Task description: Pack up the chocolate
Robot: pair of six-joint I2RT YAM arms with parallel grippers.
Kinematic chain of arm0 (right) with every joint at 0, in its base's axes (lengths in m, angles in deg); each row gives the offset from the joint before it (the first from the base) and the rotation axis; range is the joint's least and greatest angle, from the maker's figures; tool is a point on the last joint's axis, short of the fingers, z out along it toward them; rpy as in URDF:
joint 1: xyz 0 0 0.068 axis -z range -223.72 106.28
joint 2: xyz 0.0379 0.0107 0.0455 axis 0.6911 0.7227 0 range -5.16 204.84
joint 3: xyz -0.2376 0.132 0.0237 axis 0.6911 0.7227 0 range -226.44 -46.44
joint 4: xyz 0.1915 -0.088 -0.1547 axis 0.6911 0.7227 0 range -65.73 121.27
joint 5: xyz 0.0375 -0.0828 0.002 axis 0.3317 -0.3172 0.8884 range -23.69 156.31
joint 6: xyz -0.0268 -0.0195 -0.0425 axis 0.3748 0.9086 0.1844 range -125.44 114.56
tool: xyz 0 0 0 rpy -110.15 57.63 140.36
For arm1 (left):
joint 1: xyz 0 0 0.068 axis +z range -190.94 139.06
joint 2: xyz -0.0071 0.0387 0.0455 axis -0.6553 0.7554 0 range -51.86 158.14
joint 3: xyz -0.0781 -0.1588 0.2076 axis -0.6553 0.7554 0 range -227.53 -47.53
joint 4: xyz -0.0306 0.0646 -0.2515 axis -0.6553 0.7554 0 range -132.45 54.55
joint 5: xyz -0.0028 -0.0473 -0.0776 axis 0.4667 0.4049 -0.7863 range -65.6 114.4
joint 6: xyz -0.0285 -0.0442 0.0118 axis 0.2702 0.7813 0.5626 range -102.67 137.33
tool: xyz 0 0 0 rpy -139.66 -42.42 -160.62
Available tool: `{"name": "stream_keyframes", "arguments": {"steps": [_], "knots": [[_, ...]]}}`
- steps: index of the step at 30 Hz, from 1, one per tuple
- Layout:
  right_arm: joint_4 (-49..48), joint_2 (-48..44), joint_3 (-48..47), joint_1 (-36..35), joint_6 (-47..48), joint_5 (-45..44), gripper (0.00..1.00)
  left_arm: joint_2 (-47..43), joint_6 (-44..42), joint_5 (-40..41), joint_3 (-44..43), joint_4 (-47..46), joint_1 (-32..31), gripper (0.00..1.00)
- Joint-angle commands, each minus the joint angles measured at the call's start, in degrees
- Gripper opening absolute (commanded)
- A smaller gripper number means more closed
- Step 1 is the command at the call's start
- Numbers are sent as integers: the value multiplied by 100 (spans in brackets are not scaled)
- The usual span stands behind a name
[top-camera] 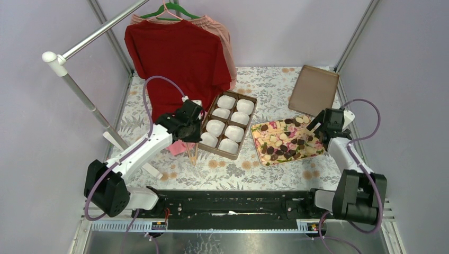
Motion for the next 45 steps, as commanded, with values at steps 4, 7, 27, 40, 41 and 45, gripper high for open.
{"name": "stream_keyframes", "arguments": {"steps": [4,7,27,40,41,45], "knots": [[-606,812,-309,563,-158,689,100,30,-542,-300,-301,80,-29,0],[-527,896,-244,572,-159,1085,100,49,-564,-363,-283,78,-37,0],[-160,-184,1054,570,-268,3403,100,502,-636,-509,-709,122,-678,0],[-51,-990,575,570,-262,1520,100,656,-814,-210,-916,108,-806,0],[-106,-872,500,569,-273,1241,100,672,-841,-167,-921,105,-800,0],[-276,-323,167,579,-305,668,100,735,-906,-47,-966,93,-807,0]]}}
